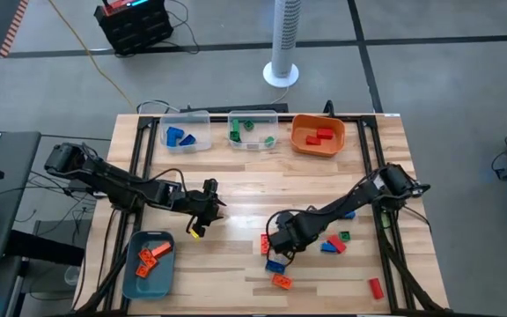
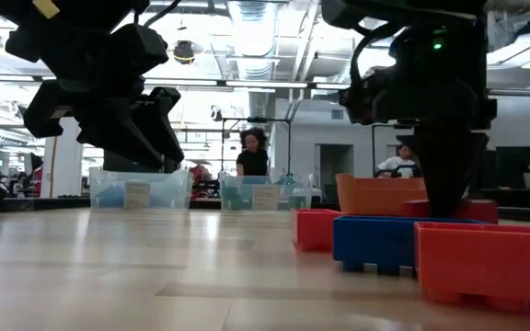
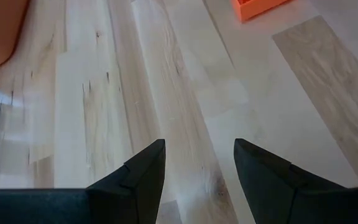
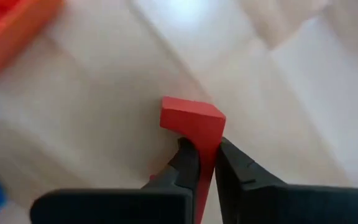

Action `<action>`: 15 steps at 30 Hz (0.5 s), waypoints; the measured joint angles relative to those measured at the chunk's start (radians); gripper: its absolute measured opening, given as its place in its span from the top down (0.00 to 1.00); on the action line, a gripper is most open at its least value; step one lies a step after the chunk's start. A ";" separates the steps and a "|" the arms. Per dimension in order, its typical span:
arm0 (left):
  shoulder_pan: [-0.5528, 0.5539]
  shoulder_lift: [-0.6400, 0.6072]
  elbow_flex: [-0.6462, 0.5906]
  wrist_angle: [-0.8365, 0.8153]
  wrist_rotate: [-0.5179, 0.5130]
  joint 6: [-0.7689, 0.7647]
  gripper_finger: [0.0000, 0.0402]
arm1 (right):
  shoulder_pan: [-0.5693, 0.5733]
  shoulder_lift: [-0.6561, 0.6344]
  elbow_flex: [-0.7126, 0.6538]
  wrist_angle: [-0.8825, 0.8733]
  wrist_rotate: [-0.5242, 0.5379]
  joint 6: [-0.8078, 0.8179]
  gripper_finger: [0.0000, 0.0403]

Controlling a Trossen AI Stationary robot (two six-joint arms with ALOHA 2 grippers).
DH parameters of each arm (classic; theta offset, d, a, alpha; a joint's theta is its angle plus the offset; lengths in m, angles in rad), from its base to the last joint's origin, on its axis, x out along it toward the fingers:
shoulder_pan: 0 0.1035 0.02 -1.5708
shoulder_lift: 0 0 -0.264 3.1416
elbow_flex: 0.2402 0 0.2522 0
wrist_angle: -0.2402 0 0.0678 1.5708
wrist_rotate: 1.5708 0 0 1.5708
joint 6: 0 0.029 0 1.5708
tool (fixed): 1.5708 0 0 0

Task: Sort blocks
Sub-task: Put the red block into the orange bin

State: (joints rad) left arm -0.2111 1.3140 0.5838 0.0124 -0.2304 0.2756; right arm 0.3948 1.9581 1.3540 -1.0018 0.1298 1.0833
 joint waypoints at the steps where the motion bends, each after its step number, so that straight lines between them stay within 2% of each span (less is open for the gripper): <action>1: 0.000 0.000 0.000 0.000 -0.002 0.000 0.54 | -0.008 -0.009 -0.001 -0.021 0.002 -0.014 0.89; 9: 0.003 0.000 0.000 0.000 -0.006 0.000 0.54 | -0.113 -0.171 -0.001 -0.180 0.115 -0.141 0.89; 15: 0.010 0.000 0.000 0.003 -0.006 -0.008 0.54 | -0.274 -0.299 0.000 -0.281 0.234 -0.275 0.89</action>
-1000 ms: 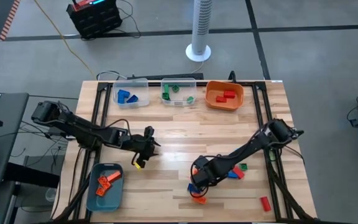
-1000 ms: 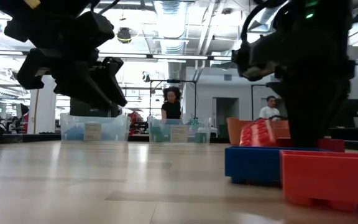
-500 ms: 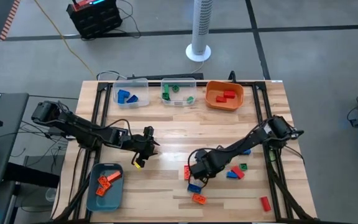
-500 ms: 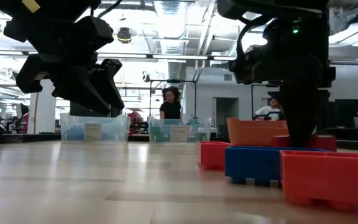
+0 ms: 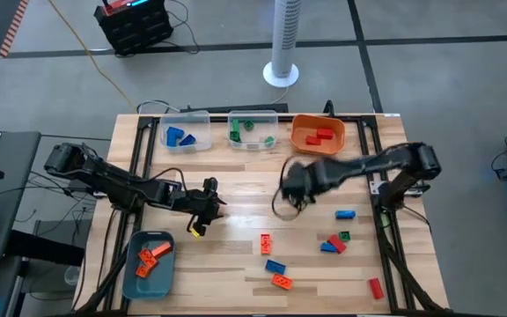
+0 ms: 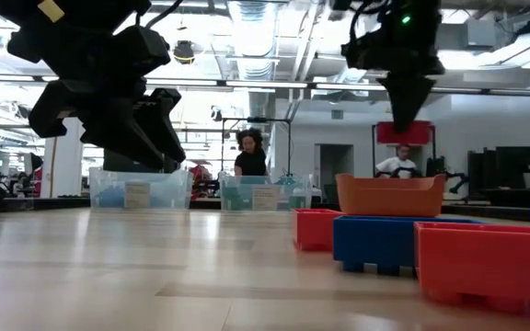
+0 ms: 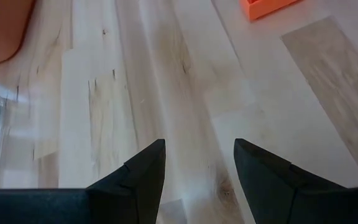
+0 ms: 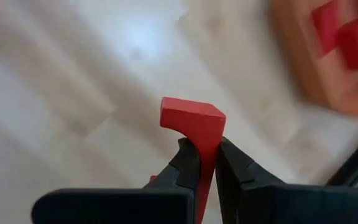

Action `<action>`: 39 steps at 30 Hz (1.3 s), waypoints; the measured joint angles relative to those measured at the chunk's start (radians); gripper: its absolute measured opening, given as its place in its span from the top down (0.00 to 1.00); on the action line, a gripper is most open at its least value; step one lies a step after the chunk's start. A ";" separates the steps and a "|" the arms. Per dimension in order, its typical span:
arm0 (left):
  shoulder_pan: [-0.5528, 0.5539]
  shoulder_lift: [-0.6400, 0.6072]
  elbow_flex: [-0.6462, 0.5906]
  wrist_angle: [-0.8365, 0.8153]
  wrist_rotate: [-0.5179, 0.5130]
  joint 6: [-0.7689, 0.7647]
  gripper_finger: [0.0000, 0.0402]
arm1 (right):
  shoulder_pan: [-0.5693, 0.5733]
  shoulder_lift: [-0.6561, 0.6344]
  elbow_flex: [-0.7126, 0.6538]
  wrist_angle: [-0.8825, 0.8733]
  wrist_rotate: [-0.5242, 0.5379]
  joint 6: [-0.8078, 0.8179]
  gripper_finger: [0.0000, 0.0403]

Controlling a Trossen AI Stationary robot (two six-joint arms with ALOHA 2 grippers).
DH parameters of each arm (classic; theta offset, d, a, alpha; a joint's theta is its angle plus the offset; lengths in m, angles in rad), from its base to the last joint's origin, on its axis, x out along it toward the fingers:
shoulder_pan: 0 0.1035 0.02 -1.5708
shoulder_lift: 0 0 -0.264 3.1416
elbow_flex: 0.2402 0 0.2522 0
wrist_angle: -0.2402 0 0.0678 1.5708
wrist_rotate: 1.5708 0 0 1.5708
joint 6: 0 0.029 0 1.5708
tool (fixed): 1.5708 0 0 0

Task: Sort blocks
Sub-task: Put the red block into the orange bin, then put the blue game piece into the left transparent bin

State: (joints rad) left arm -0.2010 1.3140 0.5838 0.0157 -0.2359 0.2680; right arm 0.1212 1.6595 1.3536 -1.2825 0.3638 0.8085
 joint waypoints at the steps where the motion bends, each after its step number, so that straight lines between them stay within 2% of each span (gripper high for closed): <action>1: 0.000 0.000 0.000 0.001 0.000 0.000 0.54 | -0.038 -0.013 0.000 0.002 0.004 -0.037 0.89; 6: 0.000 0.000 0.000 0.002 0.000 -0.001 0.54 | -0.244 -0.036 0.000 0.032 0.005 -0.226 0.89; 14: 0.000 0.000 0.000 0.002 0.000 -0.004 0.54 | -0.566 0.024 0.000 0.168 -0.002 -0.508 0.89; 21: 0.000 0.000 0.000 -0.003 -0.012 -0.024 0.54 | -0.741 0.099 0.000 0.200 -0.021 -0.624 0.89; 25: 0.000 0.000 0.000 -0.002 -0.013 -0.029 0.54 | -0.776 0.139 0.000 0.238 -0.057 -0.655 0.83; 29: 0.000 0.000 0.000 -0.002 -0.014 -0.029 0.54 | -0.792 0.147 0.000 0.240 -0.081 -0.673 0.71; 33: 0.001 0.000 0.000 -0.003 -0.026 -0.029 0.54 | -0.778 0.098 0.000 0.205 -0.079 -0.678 0.59; 36: 0.001 0.000 0.000 -0.005 -0.035 -0.026 0.54 | -0.721 0.023 0.000 0.183 -0.073 -0.678 0.54; 39: 0.001 0.000 0.000 -0.006 -0.036 -0.015 0.54 | -0.613 -0.058 0.000 0.183 -0.072 -0.677 0.53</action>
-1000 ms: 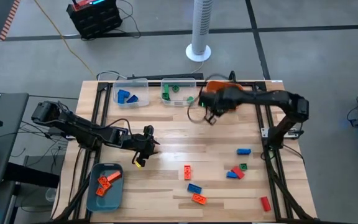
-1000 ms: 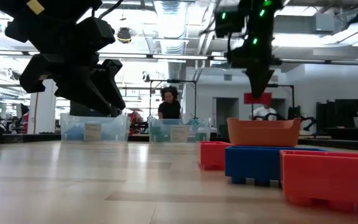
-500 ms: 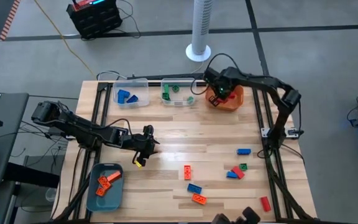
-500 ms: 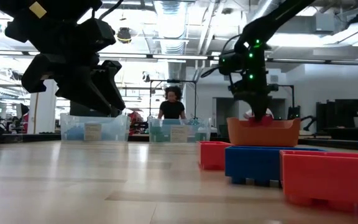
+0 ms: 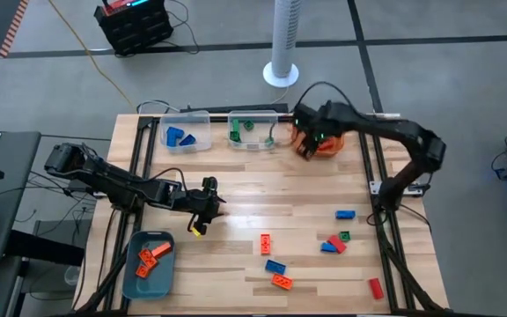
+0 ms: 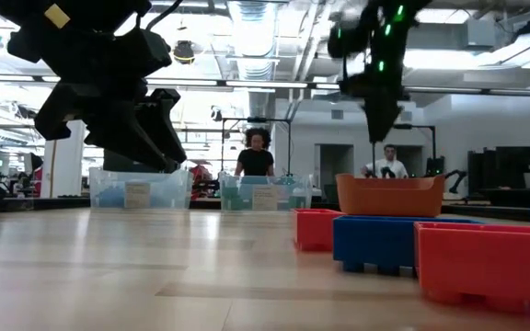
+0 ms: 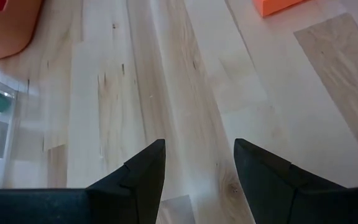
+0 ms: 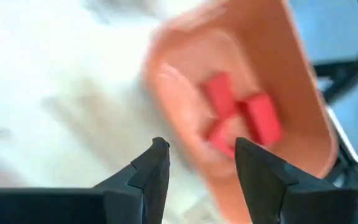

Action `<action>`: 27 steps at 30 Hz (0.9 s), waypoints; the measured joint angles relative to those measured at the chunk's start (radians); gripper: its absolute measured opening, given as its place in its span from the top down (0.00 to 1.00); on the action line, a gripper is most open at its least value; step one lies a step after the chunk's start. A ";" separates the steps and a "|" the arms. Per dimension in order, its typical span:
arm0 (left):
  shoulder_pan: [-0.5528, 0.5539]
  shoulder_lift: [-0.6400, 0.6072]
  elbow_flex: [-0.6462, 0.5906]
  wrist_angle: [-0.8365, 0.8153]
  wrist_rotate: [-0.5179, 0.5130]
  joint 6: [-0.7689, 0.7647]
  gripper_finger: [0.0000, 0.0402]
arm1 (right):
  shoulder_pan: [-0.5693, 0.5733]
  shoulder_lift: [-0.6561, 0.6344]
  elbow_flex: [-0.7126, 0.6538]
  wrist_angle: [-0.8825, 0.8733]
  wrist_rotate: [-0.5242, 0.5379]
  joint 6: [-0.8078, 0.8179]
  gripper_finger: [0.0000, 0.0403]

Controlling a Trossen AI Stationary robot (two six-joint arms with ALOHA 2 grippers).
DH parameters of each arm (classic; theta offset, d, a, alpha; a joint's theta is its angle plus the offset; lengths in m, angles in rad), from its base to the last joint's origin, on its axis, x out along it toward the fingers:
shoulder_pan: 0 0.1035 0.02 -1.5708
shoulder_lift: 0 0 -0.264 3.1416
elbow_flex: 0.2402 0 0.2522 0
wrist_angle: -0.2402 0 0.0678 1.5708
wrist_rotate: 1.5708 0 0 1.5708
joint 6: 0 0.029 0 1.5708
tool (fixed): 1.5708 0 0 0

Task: Sort blocks
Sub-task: Put the blue game piece into the left transparent bin

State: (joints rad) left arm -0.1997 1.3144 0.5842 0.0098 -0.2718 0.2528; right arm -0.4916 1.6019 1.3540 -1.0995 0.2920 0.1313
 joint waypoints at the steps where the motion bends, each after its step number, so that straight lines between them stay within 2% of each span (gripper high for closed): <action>1: 0.000 0.000 0.000 0.000 0.000 0.008 0.54 | 0.040 -0.020 0.000 -0.008 0.000 0.014 0.52; 5: 0.000 0.000 0.000 0.002 0.000 0.014 0.54 | 0.213 -0.053 0.000 -0.118 -0.002 0.126 0.52; 9: 0.000 0.000 0.000 0.005 0.000 0.013 0.54 | 0.394 -0.025 -0.008 -0.255 -0.002 0.250 0.51; 11: 0.000 0.000 0.000 0.005 0.000 0.011 0.54 | 0.479 -0.011 -0.039 -0.262 -0.012 0.306 0.50; 13: 0.000 0.000 0.000 0.006 0.000 0.004 0.54 | 0.542 -0.009 -0.089 -0.253 -0.069 0.353 0.48; 18: 0.000 0.000 0.000 0.006 0.000 0.000 0.54 | 0.635 -0.020 -0.235 -0.222 -0.194 0.462 0.44; 24: 0.000 0.000 0.000 0.002 0.004 -0.004 0.54 | 0.731 -0.022 -0.371 -0.090 -0.290 0.472 0.43; 27: 0.000 0.000 0.000 0.002 0.004 -0.006 0.54 | 0.747 -0.022 -0.419 -0.078 -0.318 0.482 0.43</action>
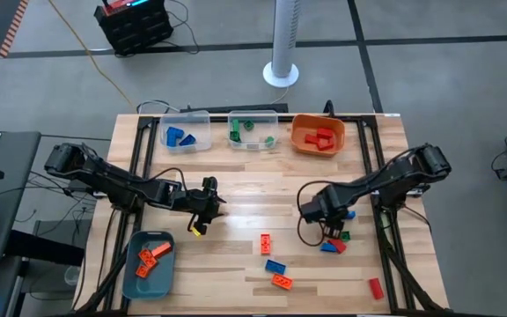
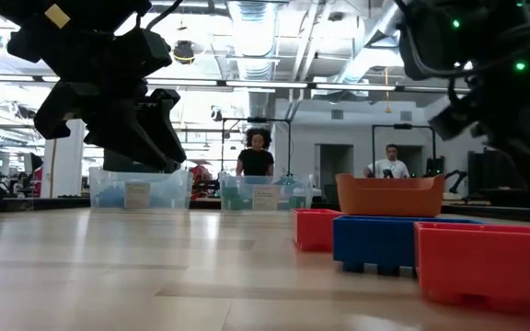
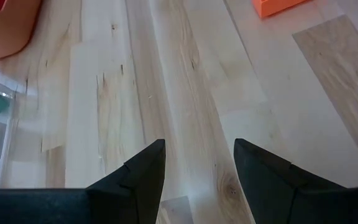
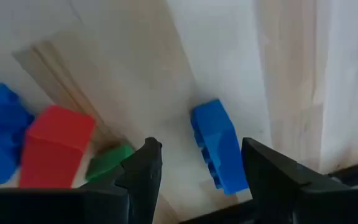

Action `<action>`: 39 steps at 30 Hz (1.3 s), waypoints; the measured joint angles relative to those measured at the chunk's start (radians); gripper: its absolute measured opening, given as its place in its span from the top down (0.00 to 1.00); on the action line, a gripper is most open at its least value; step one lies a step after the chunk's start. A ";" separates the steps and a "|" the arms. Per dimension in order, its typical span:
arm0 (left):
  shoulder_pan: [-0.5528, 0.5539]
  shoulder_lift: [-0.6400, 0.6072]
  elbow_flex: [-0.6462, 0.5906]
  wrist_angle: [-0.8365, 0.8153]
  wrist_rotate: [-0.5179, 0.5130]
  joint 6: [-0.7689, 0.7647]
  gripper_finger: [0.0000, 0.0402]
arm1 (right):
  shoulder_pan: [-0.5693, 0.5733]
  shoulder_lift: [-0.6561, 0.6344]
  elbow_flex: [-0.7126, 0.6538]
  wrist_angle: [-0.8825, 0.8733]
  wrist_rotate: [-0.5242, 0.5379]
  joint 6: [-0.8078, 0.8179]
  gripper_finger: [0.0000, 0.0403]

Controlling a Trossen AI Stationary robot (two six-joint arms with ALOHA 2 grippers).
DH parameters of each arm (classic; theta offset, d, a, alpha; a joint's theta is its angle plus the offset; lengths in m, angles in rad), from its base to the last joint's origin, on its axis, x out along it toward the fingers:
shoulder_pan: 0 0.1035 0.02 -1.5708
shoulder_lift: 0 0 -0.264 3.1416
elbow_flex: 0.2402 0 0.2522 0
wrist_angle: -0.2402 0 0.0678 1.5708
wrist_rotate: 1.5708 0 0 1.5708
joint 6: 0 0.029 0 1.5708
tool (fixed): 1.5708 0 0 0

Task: Sort blocks
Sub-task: Put the blue game piece into the left transparent bin

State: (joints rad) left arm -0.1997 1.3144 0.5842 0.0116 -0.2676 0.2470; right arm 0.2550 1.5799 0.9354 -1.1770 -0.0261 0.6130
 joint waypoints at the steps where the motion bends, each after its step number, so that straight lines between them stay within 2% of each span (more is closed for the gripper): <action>1: 0.000 0.000 0.000 0.000 0.000 0.000 0.54 | 0.001 0.000 -0.010 0.002 -0.005 0.005 0.43; 14: 0.000 0.000 0.000 -0.005 0.000 0.002 0.54 | 0.004 0.000 -0.158 0.060 -0.012 -0.027 0.47; 18: 0.000 0.000 0.000 -0.006 0.000 0.013 0.54 | 0.005 0.000 -0.168 0.076 -0.012 -0.031 0.55; 25: 0.000 0.000 0.000 -0.007 0.000 -0.001 0.54 | -0.015 0.000 -0.164 0.181 -0.016 -0.039 0.77; 30: 0.000 0.000 0.000 -0.030 -0.007 -0.025 0.54 | -0.075 -0.003 -0.119 0.233 0.023 -0.054 0.80; 35: 0.000 0.000 0.000 -0.016 -0.008 -0.056 0.54 | -0.141 -0.005 -0.056 0.423 0.090 -0.125 0.75; 39: 0.001 0.000 0.000 0.017 0.061 -0.083 0.54 | -0.163 -0.005 -0.045 0.738 0.167 -0.189 0.75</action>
State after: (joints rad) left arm -0.1989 1.3144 0.5846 0.0286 -0.2069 0.1641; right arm 0.0920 1.5745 0.8906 -0.4390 0.1407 0.4236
